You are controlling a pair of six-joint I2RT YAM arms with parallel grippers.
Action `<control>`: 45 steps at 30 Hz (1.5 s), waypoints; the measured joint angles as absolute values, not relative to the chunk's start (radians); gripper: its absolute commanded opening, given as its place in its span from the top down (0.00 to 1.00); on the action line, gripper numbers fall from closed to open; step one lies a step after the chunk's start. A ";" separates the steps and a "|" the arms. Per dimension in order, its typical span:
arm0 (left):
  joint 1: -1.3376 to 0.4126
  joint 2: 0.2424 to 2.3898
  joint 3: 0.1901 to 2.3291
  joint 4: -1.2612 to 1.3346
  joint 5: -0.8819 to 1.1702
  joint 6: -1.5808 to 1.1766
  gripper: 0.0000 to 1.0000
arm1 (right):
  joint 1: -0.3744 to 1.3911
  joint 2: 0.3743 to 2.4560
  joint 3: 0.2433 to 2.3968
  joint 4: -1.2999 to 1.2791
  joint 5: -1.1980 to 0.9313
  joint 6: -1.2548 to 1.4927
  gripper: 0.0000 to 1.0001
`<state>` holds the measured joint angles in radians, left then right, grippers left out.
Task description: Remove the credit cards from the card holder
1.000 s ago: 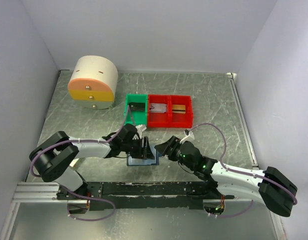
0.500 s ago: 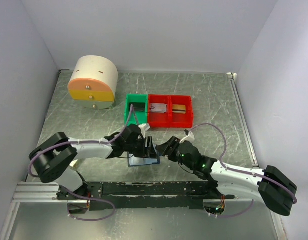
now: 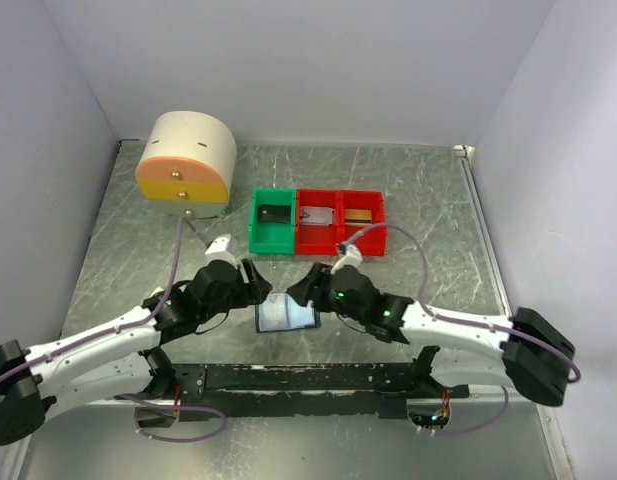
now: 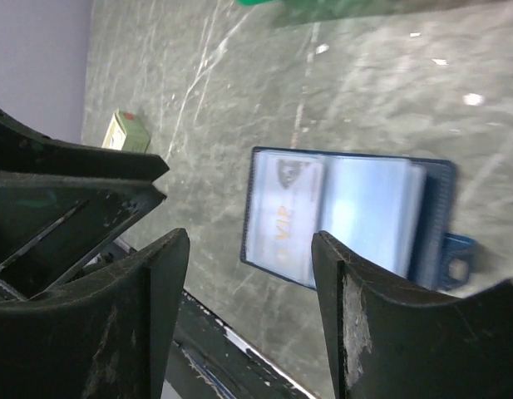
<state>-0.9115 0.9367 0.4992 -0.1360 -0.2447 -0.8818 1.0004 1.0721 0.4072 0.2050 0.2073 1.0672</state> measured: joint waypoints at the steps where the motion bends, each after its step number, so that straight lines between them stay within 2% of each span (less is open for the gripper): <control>1: -0.912 0.911 0.494 -0.175 -0.289 -0.895 0.24 | 1.022 1.120 0.455 0.186 0.216 1.051 0.38; 9: -0.912 0.756 0.501 -0.454 -0.546 -0.989 0.21 | 1.160 1.496 0.825 -0.059 0.352 0.995 0.47; 16: -0.912 0.649 0.510 -0.576 -0.644 -1.033 0.21 | 1.172 1.642 0.921 -0.191 0.388 0.986 0.49; 20: -0.911 0.619 0.510 -0.597 -0.660 -1.026 0.22 | 1.173 1.703 0.972 -0.240 0.396 0.983 0.56; 24: -0.912 0.620 0.510 -0.562 -0.637 -0.967 0.24 | 1.172 1.719 0.961 -0.226 0.391 0.982 0.62; 30: -0.911 0.728 0.510 -0.501 -0.581 -0.930 0.27 | 1.128 1.685 0.850 -0.071 0.316 0.992 0.63; 35: -0.911 0.825 0.510 -0.474 -0.525 -0.914 0.28 | 1.106 1.685 0.839 -0.041 0.291 0.989 0.74; 45: -0.911 0.905 0.509 -0.331 -0.413 -0.882 0.30 | 1.064 1.662 0.758 0.084 0.217 1.016 0.71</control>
<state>-0.9112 0.9047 0.5087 -0.3313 -0.4133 -0.8822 1.0641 1.6615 0.7578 0.0841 0.2173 1.0161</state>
